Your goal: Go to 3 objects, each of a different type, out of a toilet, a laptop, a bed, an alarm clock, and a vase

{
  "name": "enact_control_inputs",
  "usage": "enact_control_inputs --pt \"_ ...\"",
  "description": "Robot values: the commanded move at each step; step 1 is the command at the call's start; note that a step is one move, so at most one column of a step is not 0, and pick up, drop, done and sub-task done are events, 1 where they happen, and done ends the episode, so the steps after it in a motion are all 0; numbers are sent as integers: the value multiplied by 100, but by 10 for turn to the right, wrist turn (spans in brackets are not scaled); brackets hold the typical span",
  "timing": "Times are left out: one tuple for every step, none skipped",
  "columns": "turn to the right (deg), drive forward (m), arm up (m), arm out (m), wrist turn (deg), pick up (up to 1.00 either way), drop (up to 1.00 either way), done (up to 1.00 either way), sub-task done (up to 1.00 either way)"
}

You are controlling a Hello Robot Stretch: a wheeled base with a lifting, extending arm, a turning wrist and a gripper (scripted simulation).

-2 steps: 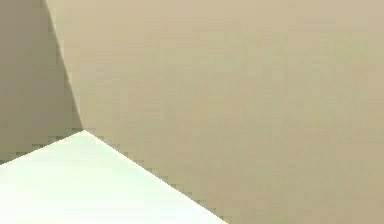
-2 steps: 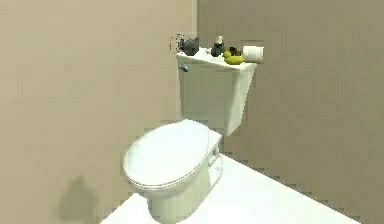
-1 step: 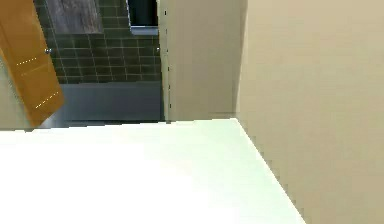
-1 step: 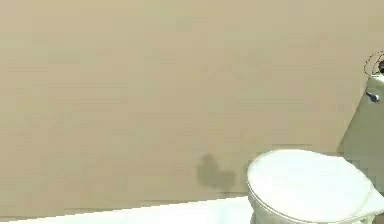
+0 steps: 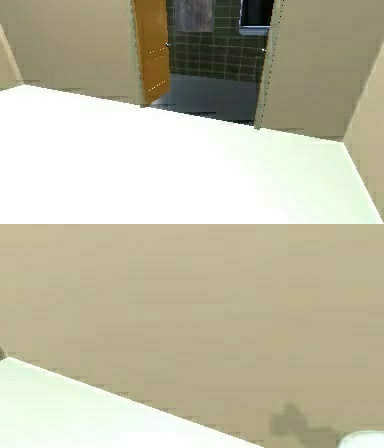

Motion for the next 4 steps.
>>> enact_control_inputs --pt "0 100 0 0 0 0 0 0 0" --pt "0 100 0 0 0 0 0 0 0" --pt "0 100 0 0 0 0 0 0 0" --pt "30 0 0 0 0 0 0 0 0"
